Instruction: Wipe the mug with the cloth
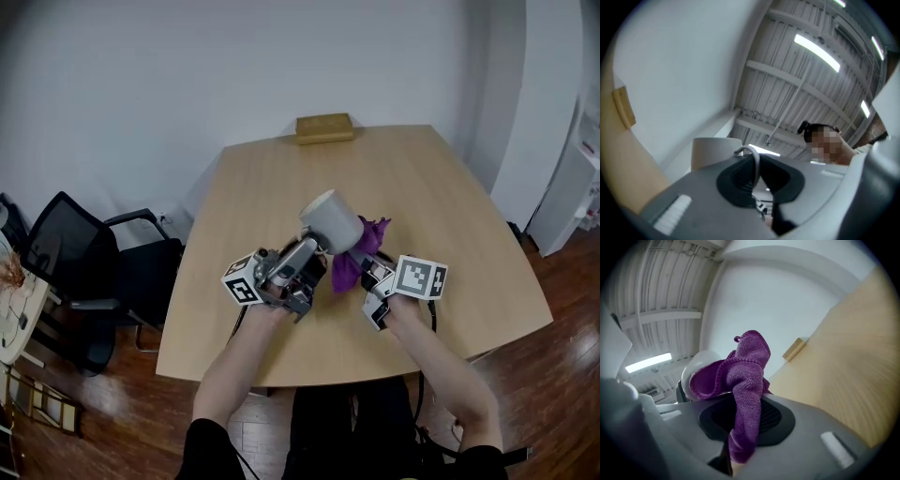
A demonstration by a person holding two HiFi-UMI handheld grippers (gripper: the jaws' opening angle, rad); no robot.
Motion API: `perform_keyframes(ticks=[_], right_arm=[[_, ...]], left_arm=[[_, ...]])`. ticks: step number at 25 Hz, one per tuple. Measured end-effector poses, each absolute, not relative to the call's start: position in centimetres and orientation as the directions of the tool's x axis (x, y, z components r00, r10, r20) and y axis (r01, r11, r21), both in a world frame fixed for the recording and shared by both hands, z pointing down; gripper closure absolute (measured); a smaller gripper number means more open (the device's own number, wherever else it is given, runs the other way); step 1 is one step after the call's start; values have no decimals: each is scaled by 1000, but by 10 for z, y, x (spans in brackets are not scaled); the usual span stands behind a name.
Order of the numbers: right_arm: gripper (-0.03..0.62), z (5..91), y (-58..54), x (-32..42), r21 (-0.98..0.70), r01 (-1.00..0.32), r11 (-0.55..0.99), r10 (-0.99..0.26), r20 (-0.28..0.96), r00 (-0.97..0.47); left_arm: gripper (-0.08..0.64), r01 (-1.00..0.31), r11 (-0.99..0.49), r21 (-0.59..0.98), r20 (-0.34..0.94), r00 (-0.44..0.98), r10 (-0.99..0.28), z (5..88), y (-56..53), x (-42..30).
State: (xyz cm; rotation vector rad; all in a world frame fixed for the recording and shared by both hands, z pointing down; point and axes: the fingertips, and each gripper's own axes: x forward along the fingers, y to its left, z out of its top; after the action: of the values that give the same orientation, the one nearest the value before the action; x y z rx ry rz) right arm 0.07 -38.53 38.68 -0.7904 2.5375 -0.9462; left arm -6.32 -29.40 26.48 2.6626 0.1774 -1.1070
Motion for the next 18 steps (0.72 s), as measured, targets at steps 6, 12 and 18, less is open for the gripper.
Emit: perform_keyframes(ticks=[6,12,18], right_arm=[[517,376,-411,58,-683,-374,627,-663,-216,-717],[518,382,-411,76,-786,-89,612,-606,-393,-692],[518,380,-412,82,-803,4,595,-593,-443,-672]], left_arm=[[528,22,-992,122,-380,925,-26,310,-309,-31],[528,-48,-996,74,-177,982,-61,344,-334,-17],[526,5,-998,63,-2,1000,5,376,-360,-6]])
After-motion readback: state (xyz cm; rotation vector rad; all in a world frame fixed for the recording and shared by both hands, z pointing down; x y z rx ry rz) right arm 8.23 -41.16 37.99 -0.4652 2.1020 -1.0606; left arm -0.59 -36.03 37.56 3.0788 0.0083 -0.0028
